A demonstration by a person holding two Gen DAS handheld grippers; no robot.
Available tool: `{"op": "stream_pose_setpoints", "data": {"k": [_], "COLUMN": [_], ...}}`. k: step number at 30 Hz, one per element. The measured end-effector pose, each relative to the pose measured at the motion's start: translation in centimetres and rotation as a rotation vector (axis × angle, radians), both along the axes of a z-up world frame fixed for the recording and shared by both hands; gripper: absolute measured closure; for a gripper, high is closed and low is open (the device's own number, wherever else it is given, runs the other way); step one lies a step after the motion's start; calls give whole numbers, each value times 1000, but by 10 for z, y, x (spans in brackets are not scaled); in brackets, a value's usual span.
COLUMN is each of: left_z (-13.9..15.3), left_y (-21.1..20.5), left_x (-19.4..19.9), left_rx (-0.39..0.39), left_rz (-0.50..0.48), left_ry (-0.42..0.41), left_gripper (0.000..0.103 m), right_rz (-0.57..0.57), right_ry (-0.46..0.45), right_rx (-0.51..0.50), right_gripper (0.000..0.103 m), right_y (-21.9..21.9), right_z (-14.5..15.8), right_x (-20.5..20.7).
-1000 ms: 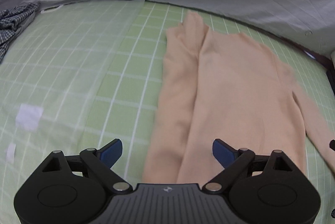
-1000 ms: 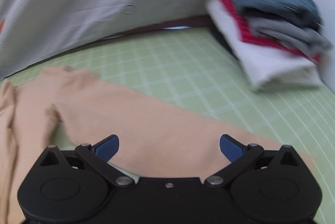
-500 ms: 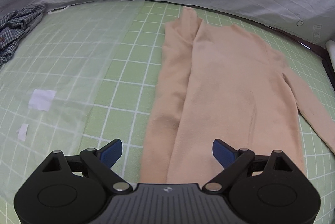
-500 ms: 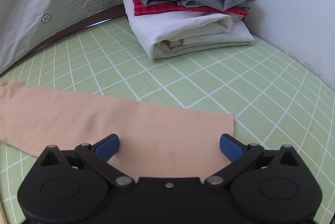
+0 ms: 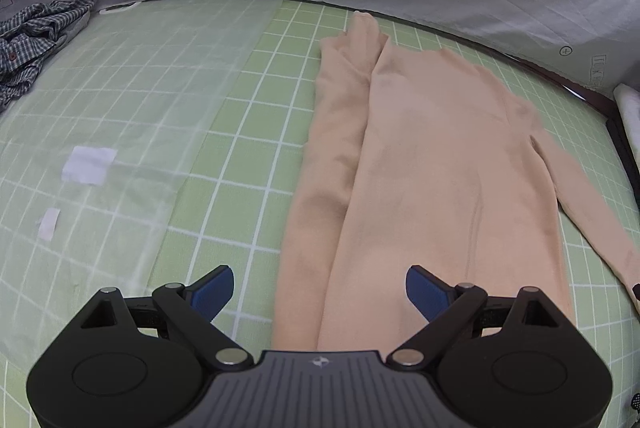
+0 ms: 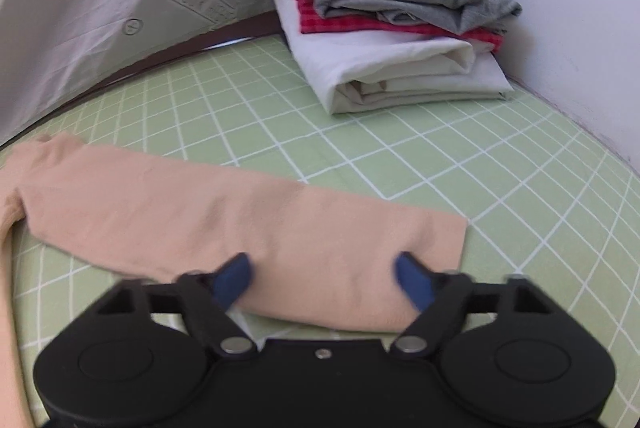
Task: Fold clothes
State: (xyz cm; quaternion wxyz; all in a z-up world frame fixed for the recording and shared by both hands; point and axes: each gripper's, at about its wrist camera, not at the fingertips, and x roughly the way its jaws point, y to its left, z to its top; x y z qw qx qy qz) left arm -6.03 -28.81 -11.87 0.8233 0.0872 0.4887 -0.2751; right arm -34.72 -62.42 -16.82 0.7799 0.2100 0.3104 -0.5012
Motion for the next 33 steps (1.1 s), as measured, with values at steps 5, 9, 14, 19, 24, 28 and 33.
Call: {"op": "stream_pose_setpoints", "data": {"k": [5, 9, 14, 19, 24, 28, 33], "left_z": [3, 9, 12, 10, 12, 9, 7], "left_y": [13, 19, 27, 34, 34, 28, 9], "left_x": [-1, 3, 10, 21, 22, 16, 0], "left_rx": [-11, -19, -22, -32, -42, -36, -28], "left_rz": [11, 10, 15, 50, 53, 43, -20], "left_ry": [-3, -28, -38, -30, -47, -36, -45], "left_gripper": [10, 10, 10, 10, 10, 10, 10], "right_rz": [68, 142, 367, 693, 768, 640, 490], "right_ry": [-34, -115, -213, -229, -130, -147, -48], "right_rx": [57, 81, 69, 157, 119, 36, -24], "right_gripper": [88, 89, 89, 80, 45, 0, 0], "right_y": [3, 14, 52, 118, 145, 131, 106], "right_z": [8, 24, 54, 53, 43, 51, 43], "right_x": [5, 32, 96, 159, 160, 129, 97]}}
